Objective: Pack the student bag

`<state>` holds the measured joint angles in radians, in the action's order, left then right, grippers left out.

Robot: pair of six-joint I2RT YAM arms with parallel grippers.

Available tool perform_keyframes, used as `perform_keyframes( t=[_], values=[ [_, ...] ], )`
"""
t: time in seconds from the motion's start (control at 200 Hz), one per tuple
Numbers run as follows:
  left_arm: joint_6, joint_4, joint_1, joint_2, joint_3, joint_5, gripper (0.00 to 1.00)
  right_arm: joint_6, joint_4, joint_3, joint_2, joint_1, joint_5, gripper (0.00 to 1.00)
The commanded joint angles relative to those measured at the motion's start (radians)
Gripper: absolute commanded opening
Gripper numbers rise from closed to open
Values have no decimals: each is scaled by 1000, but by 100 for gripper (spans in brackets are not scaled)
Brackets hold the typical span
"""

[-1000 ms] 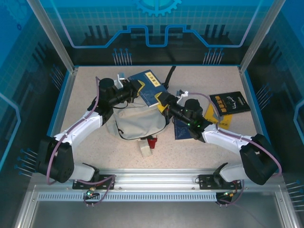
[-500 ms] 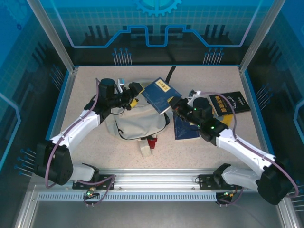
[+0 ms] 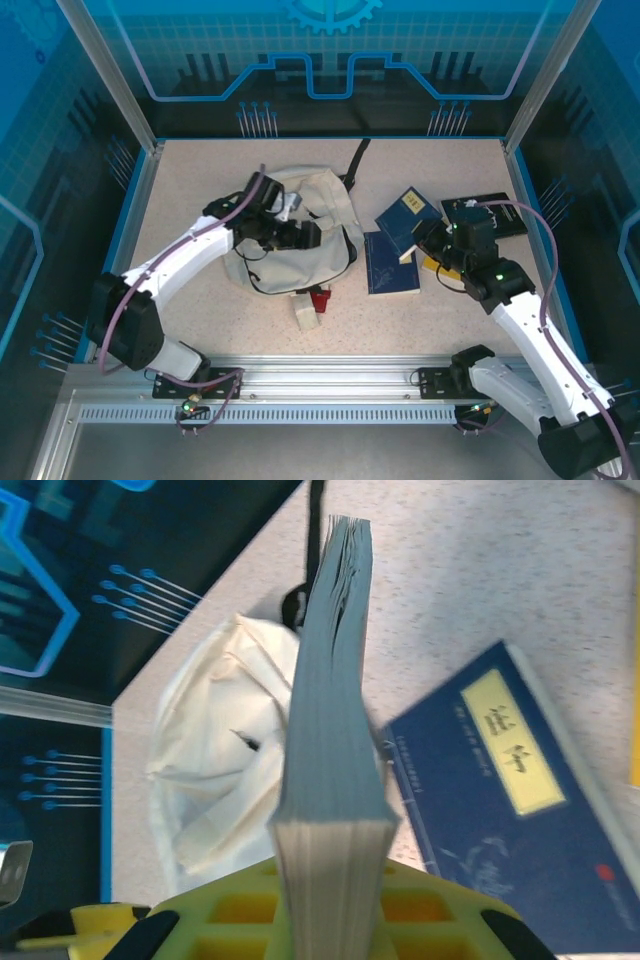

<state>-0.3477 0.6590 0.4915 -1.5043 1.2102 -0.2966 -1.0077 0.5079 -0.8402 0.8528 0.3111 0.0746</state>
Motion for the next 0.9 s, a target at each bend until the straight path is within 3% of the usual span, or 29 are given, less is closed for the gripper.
perform_keyframes(
  t=[0.0, 0.12, 0.27, 0.51, 0.595, 0.77, 0.895],
  values=[
    [132, 121, 89, -70, 76, 71, 85, 33, 45, -15, -18, -27, -14, 15],
    [90, 141, 120, -157, 131, 85, 79, 21, 34, -3, -9, -31, -30, 15],
    [63, 170, 153, -262, 200, 88, 78, 20, 35, 0, -4, -31, -41, 15],
    [33, 286, 189, -435, 315, 201, 71, 13, 35, 12, -12, -31, -52, 15],
    [29, 307, 190, -456, 332, 228, 61, 13, 37, 17, -17, -32, -50, 15],
    [37, 315, 188, -452, 361, 269, 25, 13, 38, 18, -21, -32, -50, 15],
    [45, 324, 188, -443, 383, 296, 7, 9, 37, 19, -27, -32, -48, 15]
  ],
)
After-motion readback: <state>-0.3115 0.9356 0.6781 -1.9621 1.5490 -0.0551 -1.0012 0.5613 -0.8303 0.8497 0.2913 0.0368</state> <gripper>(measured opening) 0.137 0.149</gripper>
